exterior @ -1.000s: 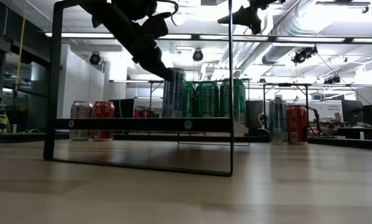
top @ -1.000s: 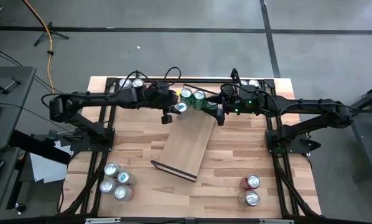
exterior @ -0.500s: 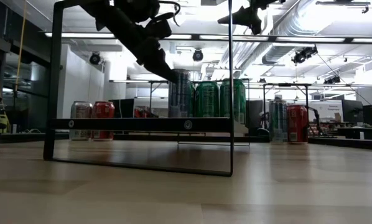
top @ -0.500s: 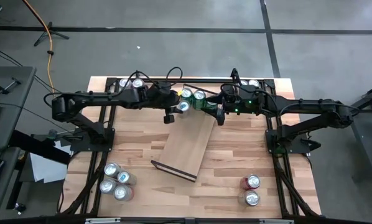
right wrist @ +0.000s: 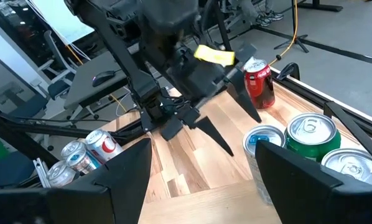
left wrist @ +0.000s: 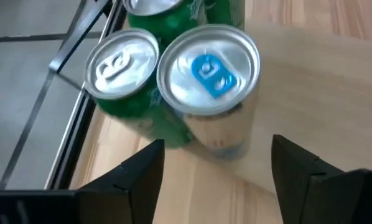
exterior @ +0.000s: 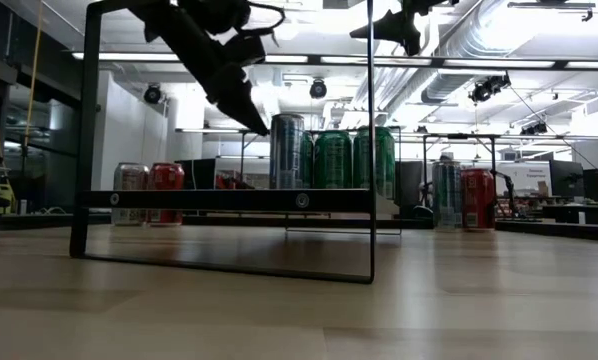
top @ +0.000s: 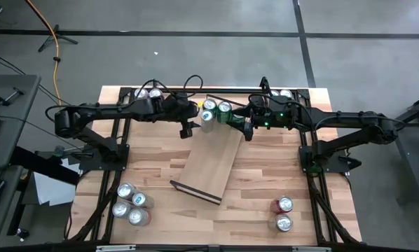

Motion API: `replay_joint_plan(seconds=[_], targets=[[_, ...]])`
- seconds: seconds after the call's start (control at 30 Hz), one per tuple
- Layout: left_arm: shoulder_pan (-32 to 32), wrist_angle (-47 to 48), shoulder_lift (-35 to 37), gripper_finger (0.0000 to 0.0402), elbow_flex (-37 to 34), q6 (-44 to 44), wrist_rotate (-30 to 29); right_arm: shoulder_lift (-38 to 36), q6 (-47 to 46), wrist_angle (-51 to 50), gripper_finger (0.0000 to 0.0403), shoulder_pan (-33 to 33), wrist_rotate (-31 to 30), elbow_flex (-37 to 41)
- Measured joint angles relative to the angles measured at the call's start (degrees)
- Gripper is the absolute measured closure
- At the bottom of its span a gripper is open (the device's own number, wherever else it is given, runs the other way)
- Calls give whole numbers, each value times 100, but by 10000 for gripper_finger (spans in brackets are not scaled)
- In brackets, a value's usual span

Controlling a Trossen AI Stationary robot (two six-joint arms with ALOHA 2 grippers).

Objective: Place canned beverage on shelf
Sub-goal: Put the top left blue soda can on the shelf

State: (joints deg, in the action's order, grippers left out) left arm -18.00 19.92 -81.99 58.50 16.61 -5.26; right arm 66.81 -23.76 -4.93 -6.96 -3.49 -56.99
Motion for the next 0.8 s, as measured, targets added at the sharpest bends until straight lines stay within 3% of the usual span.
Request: replay_joint_plan(seconds=[0.5, 0.8], targets=[[-4, 68, 1163, 190, 2, -182, -296, 0, -123, 2, 130, 0, -2, 0], [89, 31, 2085, 190, 4, -1151, 298, 0, -337, 2, 130, 0, -4, 0]])
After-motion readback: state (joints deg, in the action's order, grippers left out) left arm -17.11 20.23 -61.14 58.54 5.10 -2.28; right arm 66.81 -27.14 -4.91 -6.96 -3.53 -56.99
